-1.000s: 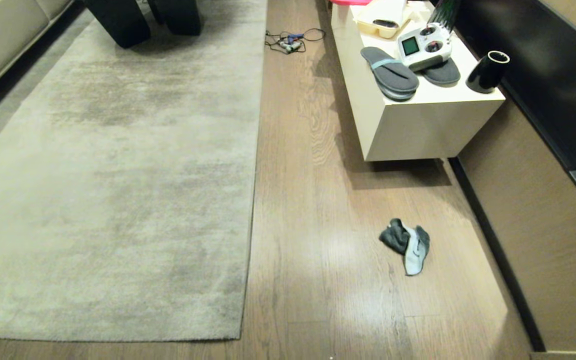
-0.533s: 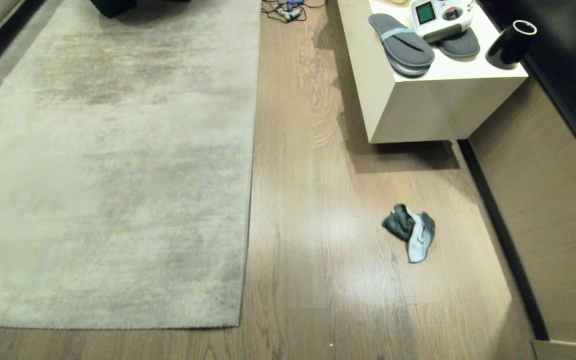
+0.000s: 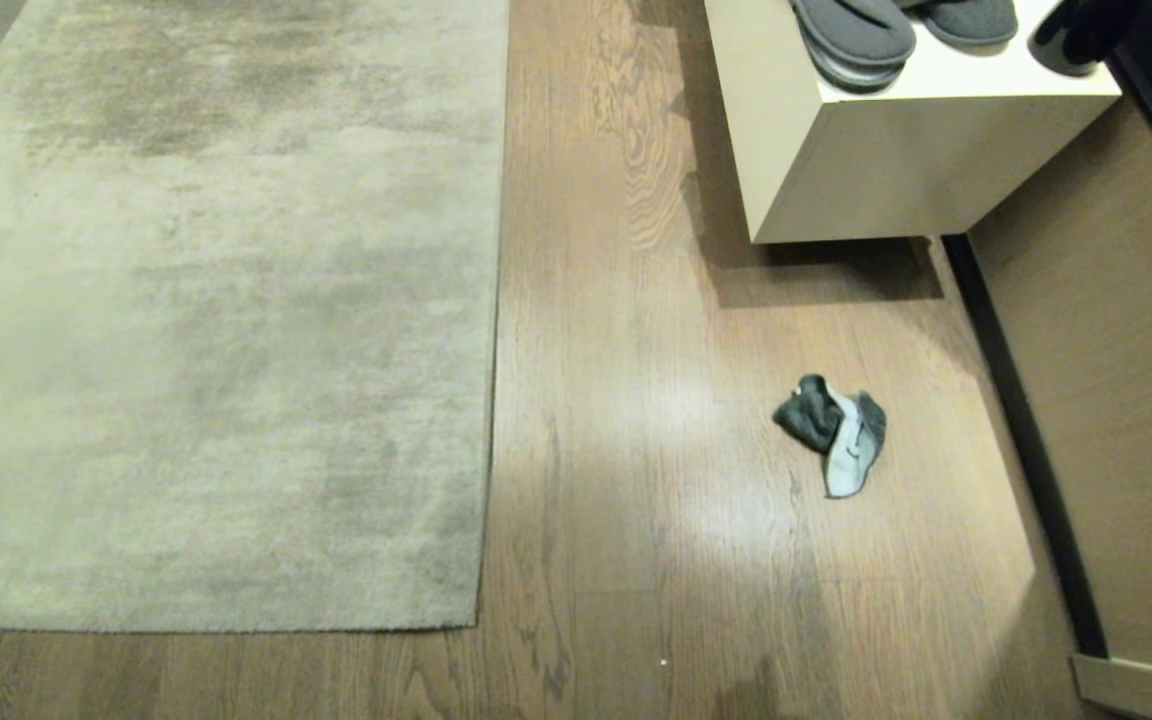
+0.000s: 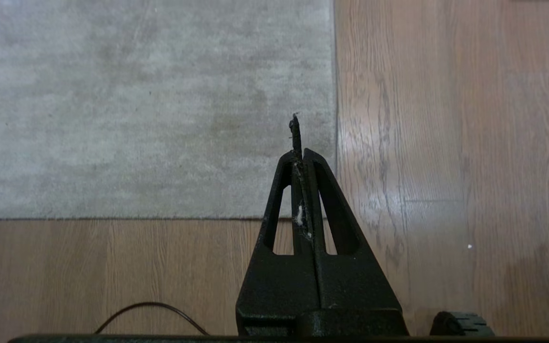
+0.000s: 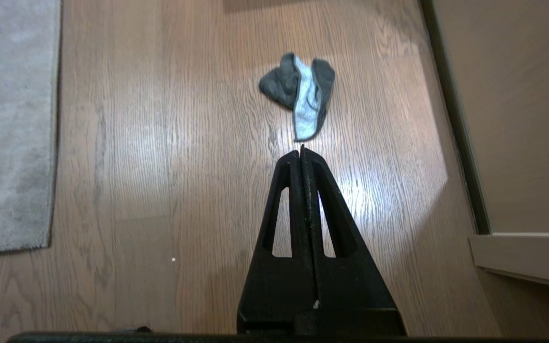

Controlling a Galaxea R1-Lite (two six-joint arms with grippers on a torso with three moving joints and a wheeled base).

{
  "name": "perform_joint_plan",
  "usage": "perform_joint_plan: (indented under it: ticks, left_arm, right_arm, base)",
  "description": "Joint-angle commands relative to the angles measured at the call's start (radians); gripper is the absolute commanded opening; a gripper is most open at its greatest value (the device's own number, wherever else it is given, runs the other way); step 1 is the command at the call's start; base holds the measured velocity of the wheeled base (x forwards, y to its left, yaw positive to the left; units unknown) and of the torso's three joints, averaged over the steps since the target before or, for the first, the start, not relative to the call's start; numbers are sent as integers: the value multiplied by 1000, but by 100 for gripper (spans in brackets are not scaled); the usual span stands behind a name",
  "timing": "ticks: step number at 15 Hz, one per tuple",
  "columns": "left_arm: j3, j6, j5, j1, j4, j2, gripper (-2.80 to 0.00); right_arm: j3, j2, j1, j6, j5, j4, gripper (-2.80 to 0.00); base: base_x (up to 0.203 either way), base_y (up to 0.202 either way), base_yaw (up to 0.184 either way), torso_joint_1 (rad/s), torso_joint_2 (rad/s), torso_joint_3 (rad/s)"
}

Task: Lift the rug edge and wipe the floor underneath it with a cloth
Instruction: Pick up the rag

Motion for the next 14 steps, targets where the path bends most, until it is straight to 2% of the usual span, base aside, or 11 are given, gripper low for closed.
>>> perform_joint_plan:
  ticks: [1,14]
  left_arm:
    - [0,-2,0,0,0,2,-280]
    - [0,-2,0,0,0,2,-280]
  right_arm:
    - [0,0,1,0,0,0,-280]
    - [0,1,1,0,0,0,-280]
  base:
    - [0,0,0,2,6,-193]
    - [0,0,0,4,3,-200]
